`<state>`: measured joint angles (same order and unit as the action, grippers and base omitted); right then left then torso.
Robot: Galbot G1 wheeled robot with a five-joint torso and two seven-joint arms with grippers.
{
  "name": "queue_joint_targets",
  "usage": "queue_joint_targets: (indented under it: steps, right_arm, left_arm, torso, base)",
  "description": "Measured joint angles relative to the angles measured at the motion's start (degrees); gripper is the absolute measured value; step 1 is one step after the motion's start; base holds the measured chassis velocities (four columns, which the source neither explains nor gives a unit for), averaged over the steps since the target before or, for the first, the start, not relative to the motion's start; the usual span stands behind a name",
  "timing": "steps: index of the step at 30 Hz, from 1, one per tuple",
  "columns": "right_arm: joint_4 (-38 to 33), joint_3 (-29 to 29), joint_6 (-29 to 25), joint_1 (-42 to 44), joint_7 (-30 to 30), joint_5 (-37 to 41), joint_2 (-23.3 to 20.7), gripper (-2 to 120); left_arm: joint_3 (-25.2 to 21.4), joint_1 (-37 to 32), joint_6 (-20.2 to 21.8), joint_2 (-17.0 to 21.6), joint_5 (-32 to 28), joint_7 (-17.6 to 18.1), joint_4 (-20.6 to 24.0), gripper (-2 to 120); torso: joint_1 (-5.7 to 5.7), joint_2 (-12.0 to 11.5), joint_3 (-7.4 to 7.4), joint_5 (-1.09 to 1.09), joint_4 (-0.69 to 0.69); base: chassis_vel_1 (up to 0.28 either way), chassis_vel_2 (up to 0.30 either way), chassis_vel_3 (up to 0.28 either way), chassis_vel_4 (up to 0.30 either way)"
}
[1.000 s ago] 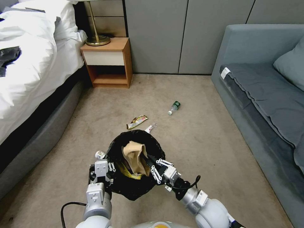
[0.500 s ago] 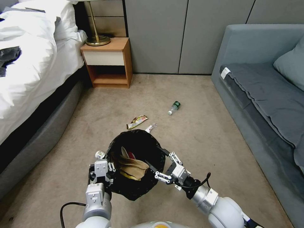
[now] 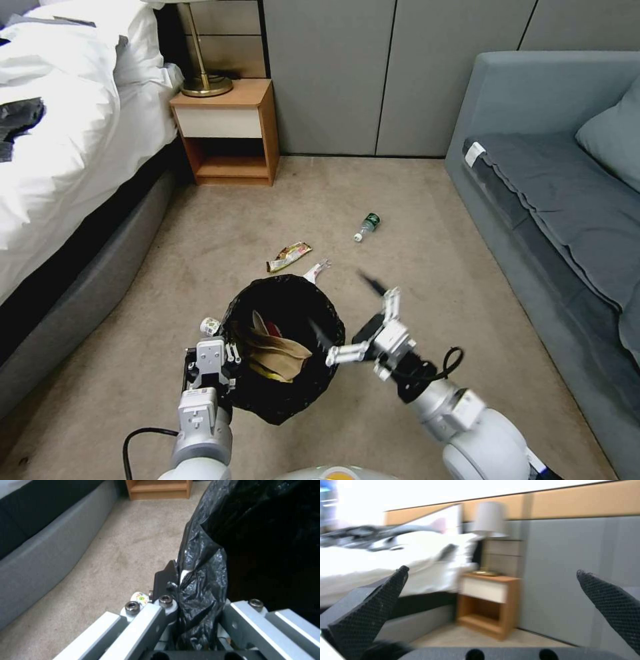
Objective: Pick up the trash bin, then pick up the garbage from the floor and place it into the trash bin.
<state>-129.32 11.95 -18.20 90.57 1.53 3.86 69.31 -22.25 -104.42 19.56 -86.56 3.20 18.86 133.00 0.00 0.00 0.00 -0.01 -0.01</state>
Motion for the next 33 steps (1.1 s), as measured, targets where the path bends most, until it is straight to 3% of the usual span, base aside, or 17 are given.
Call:
queue_joint_targets:
  steps: [5,13,33]
  right_arm:
    - [2.30,3.74,-3.78,5.75,-4.52,-0.99,5.63,113]
    - [8.65,6.37,-11.08,8.68,-4.84,-0.89,8.50,102]
    - [10.60,6.60,-11.70,7.08,-4.50,-1.54,8.52,100]
  left_arm:
    - [-0.68,0.33,0.00,0.34,-0.72,0.05,-0.05,3]
    - [-0.69,0.55,0.03,0.34,-1.57,0.18,-0.10,3]
    - [-0.43,0.60,0.03,0.08,-1.67,0.38,0.02,3]
  torso:
    - [0.00,0.00,0.00,0.01,0.01]
    - [0.00,0.00,0.00,0.00,0.01]
    - [0.00,0.00,0.00,0.01,0.01]
  base:
    - [0.000,0.000,0.000,0.000]
    - [0.000,0.000,0.000,0.000]
    - [0.012,0.014,0.015,0.013]
